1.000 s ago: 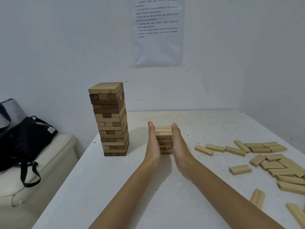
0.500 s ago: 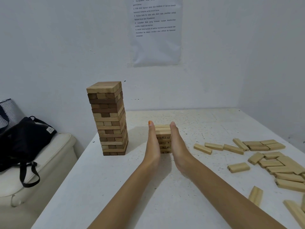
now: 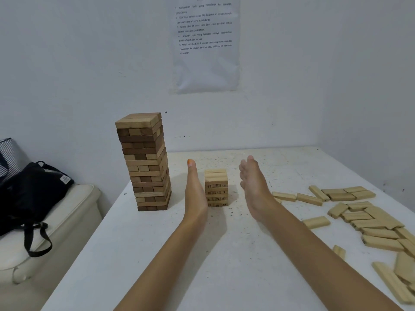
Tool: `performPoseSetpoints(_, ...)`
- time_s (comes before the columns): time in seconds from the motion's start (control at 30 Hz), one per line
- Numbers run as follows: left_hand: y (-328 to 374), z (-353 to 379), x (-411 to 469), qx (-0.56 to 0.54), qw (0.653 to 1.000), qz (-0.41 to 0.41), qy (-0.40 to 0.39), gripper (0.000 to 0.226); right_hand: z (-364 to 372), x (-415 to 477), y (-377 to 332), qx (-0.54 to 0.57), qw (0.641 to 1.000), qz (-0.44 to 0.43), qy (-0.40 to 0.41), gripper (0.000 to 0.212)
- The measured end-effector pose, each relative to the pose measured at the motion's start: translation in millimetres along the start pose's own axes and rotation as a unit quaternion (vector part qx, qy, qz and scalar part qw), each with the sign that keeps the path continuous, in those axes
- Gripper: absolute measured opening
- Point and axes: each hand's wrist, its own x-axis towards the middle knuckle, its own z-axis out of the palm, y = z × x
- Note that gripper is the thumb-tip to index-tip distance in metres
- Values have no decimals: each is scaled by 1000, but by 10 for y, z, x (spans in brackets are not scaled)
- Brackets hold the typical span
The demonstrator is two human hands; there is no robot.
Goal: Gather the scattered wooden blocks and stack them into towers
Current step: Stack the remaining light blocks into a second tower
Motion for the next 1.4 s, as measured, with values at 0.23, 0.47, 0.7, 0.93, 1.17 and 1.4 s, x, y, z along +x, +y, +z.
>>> performPoseSetpoints(0.23, -53, 171, -81, 70, 979, 190, -31, 43, -556, -160, -207, -2, 997, -64, 34, 24)
performPoseSetpoints(0.47, -224, 618, -257, 189, 935, 248, -166, 43, -1374, -515, -253, -101, 981, -136, 100, 29)
performPoseSetpoints(0.7, -537, 1049, -260, 301, 873, 251, -291, 33, -2151, -811, -220, -251, 953, -115, 125, 25)
performPoseSetpoints(0.93, -759, 1290, -170, 411, 815, 241, -330, 23, -2482, -906, -91, -458, 883, -63, 78, 14)
performPoseSetpoints(1.17, -702, 1424, -264, 345, 844, 261, -319, 14, -2606, -820, 0, -513, 853, -86, 51, 12)
performPoseSetpoints(1.4, -739, 1503, -281, 283, 866, 255, -325, 22, -2643, -749, 5, -506, 857, -91, 29, 28)
